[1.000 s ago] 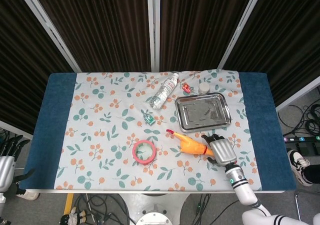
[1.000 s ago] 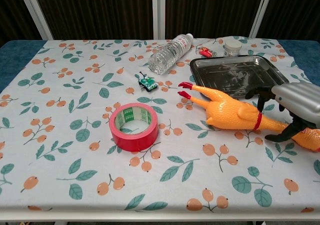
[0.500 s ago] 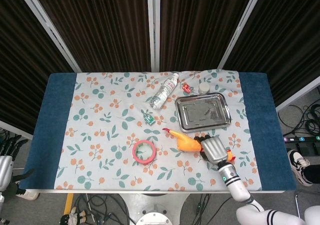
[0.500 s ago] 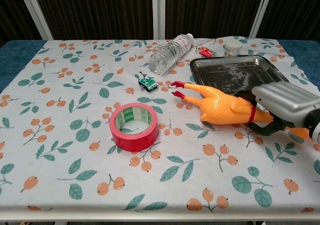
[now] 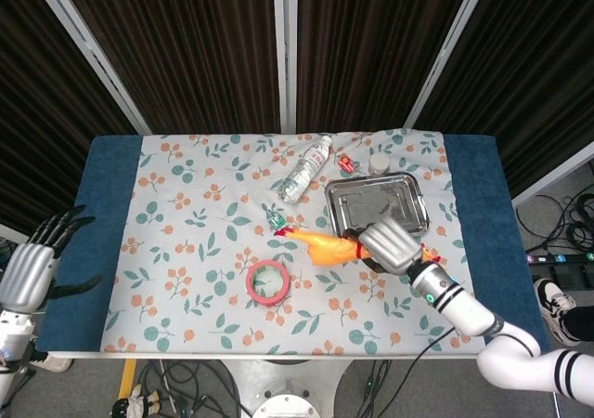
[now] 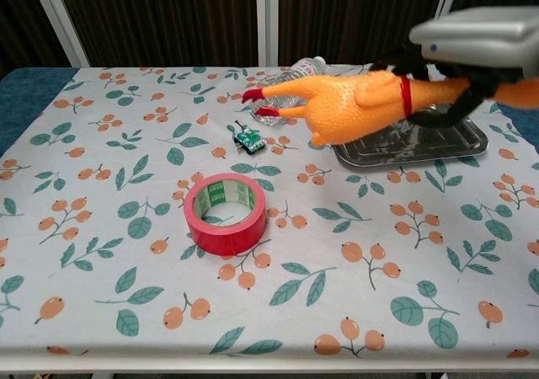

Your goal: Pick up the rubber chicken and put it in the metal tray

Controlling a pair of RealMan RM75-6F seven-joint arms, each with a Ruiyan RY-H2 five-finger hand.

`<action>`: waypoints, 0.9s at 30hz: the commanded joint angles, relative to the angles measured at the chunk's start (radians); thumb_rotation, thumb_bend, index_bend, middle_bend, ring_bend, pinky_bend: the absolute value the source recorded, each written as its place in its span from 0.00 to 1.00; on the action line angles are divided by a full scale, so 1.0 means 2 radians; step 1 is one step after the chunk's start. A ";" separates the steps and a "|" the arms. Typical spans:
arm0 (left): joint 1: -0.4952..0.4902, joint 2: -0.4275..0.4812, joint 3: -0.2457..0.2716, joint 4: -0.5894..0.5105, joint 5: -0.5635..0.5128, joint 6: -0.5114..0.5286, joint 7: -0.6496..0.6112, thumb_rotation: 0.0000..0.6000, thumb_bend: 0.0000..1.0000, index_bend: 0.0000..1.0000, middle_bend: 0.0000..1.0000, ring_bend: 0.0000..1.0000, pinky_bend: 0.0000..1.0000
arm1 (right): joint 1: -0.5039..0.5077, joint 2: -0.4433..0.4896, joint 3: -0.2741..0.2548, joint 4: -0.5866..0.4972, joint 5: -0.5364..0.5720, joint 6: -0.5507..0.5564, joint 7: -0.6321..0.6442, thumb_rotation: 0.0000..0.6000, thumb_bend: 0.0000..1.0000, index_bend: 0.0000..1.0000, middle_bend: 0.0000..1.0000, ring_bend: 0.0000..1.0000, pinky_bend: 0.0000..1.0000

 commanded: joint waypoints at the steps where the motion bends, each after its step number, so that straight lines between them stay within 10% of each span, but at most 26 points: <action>1: -0.041 0.005 -0.022 -0.028 0.001 -0.038 -0.023 1.00 0.00 0.23 0.19 0.12 0.16 | 0.068 0.054 0.042 -0.049 0.031 -0.067 -0.007 1.00 0.71 0.64 0.57 0.56 0.84; 11: -0.118 0.005 -0.061 -0.094 -0.084 -0.150 -0.057 1.00 0.00 0.19 0.17 0.12 0.17 | 0.189 0.067 0.062 -0.053 0.131 -0.119 -0.070 1.00 0.71 0.64 0.57 0.56 0.84; 27: -0.181 0.033 -0.085 -0.137 -0.227 -0.277 -0.027 1.00 0.00 0.18 0.17 0.12 0.18 | 0.379 -0.036 -0.015 -0.015 0.426 0.001 -0.225 1.00 0.71 0.64 0.57 0.56 0.83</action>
